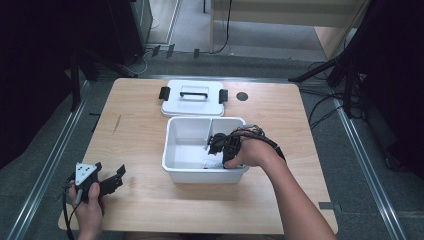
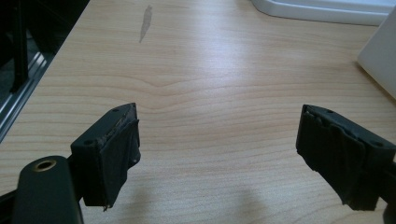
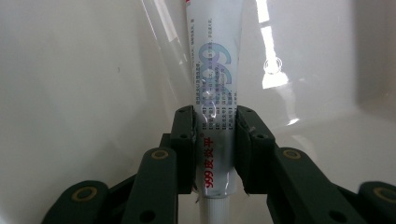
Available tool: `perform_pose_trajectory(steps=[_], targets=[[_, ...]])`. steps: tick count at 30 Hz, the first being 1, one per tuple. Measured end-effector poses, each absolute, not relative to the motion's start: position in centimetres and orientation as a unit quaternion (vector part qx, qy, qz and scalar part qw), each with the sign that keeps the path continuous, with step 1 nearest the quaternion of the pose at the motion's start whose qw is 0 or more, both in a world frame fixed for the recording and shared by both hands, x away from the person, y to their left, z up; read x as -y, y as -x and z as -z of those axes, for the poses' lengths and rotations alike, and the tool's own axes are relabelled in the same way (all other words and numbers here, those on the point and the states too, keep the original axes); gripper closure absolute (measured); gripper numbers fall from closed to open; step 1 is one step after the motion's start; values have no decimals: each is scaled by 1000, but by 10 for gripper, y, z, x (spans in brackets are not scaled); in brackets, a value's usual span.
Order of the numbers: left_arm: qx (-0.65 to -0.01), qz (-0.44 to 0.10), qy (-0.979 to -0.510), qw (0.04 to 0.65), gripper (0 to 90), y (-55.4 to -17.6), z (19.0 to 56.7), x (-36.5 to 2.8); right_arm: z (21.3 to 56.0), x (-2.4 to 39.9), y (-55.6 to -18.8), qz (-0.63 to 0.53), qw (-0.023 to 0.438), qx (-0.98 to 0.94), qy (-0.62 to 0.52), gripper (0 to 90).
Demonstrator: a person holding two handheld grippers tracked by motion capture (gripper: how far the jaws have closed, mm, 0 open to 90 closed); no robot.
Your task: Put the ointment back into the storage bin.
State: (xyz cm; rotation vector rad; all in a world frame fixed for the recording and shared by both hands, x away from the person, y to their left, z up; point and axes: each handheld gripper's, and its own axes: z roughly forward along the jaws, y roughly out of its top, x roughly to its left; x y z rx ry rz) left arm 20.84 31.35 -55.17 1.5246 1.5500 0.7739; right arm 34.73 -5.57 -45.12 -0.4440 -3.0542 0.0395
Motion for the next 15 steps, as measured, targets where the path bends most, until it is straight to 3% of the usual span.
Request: perform_pose_trajectory(steps=[15], targets=[[-615,-304,-605,405,142,-209,552,-314,448,60,-348,11,37,988,152,698]])
